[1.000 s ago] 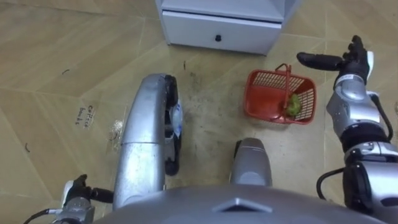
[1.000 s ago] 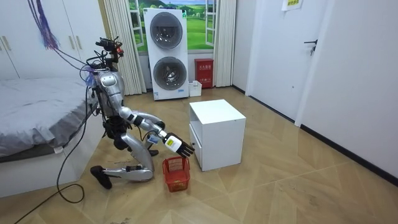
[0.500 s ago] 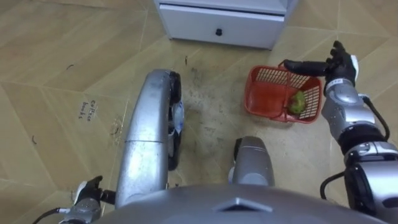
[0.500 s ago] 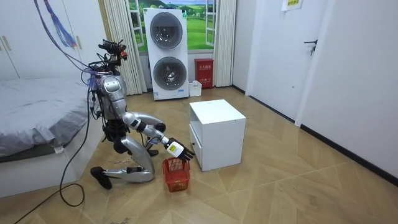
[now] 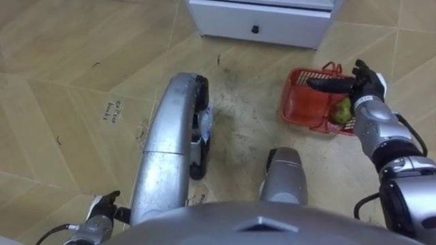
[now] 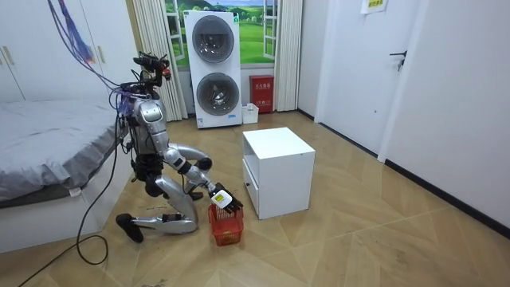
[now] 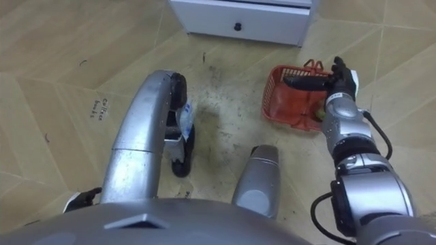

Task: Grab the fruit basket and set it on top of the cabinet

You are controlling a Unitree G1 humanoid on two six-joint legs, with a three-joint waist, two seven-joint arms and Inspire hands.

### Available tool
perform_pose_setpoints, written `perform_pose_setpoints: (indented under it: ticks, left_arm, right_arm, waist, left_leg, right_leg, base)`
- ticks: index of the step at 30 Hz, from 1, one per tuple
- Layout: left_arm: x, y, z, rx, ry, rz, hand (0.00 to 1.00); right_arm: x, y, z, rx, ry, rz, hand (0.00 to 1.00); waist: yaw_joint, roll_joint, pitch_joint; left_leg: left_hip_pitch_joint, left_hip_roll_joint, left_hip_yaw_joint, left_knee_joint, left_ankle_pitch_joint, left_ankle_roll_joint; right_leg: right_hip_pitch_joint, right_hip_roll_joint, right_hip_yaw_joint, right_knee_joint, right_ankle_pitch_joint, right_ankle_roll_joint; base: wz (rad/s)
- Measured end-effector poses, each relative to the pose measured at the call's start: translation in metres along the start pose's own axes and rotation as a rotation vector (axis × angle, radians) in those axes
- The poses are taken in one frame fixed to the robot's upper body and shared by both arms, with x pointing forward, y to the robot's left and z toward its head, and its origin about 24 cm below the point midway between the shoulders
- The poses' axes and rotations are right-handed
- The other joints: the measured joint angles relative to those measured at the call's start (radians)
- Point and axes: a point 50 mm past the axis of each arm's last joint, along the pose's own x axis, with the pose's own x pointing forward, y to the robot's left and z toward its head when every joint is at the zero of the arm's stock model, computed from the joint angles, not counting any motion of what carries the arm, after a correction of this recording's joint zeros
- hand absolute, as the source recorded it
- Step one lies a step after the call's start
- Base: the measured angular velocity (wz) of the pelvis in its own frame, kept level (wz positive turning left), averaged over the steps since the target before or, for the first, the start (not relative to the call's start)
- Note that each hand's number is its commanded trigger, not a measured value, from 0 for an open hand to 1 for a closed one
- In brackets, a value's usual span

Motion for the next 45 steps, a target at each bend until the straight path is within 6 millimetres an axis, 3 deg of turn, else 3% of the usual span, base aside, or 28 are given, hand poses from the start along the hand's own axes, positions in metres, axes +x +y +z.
perform_pose_setpoints:
  ticks: [11, 25, 26, 27, 28, 34, 40, 45]
  left_arm:
    - [0.0, -0.001, 0.002, -0.055, -0.002, -0.004, 0.0]
    - [0.0, -0.003, 0.0, -0.077, 0.005, -0.01, 0.0]
    - [0.0, -0.003, 0.0, -0.077, 0.005, -0.01, 0.0]
    - [0.0, -0.003, 0.0, -0.076, 0.006, -0.01, 0.0]
    - [0.0, -0.003, 0.0, -0.076, 0.006, -0.01, 0.0]
    - [0.0, -0.004, 0.0, -0.092, 0.003, -0.014, 0.0]
    - [0.0, -0.006, 0.001, -0.074, -0.002, -0.045, 0.0]
    - [0.0, -0.004, 0.0, -0.055, 0.0, -0.064, 0.0]
  right_arm:
    - [-0.001, -0.003, -0.015, -0.028, 0.06, 0.008, 0.0]
    - [-0.003, -0.006, -0.029, -0.007, 0.122, 0.0, 0.0]
    - [-0.003, -0.006, -0.031, -0.004, 0.128, 0.0, 0.23]
    - [-0.003, -0.007, -0.033, -0.005, 0.137, -0.001, 0.23]
    - [-0.003, -0.007, -0.034, -0.014, 0.144, 0.004, 1.0]
    - [-0.006, -0.006, -0.047, 0.034, 0.201, 0.042, 1.0]
    - [-0.007, -0.004, -0.049, 0.088, 0.217, 0.077, 1.0]
    - [-0.007, -0.001, -0.05, 0.136, 0.221, 0.104, 1.0]
  waist:
    - [0.02, 0.023, 0.0002]
    - [0.03, 0.017, 0.0033]
    - [0.03, 0.017, 0.0034]
    - [0.03, 0.017, 0.0035]
    - [0.03, 0.017, 0.0034]
    - [0.053, 0.021, 0.0027]
    - [0.075, 0.02, 0.0035]
    - [0.08, 0.02, 0.0033]
  left_leg:
    - [-0.007, -0.001, 0.001, -0.001, 0.001, -0.001]
    - [-0.015, -0.001, -0.001, -0.001, 0.001, -0.002]
    - [-0.015, -0.001, -0.002, -0.001, 0.001, -0.002]
    - [-0.015, -0.001, -0.002, -0.001, 0.001, -0.002]
    - [-0.015, 0.0, -0.002, -0.001, 0.001, -0.002]
    - [-0.014, 0.005, -0.006, 0.002, 0.002, -0.003]
    - [-0.015, 0.018, -0.01, 0.003, 0.002, -0.003]
    - [-0.016, 0.014, -0.015, 0.004, 0.003, -0.006]
  right_leg:
    - [-0.012, -0.001, -0.008, 0.001, 0.0, 0.0]
    - [-0.012, 0.0, -0.012, 0.0, 0.0, 0.0]
    - [-0.012, 0.0, -0.012, 0.0, 0.0, 0.0]
    - [-0.014, 0.001, -0.012, 0.0, 0.0, 0.0]
    - [-0.013, 0.001, -0.012, 0.0, 0.0, 0.0]
    - [-0.01, 0.016, -0.012, 0.0, 0.0, 0.0]
    - [-0.013, 0.029, -0.013, 0.001, 0.0, 0.001]
    - [-0.012, 0.033, -0.022, 0.001, 0.0, 0.001]
  base:
    - [0.0]
    - [0.0]
    - [0.0]
    - [0.0]
    - [0.0]
    - [0.0]
    - [0.0]
    - [0.0]
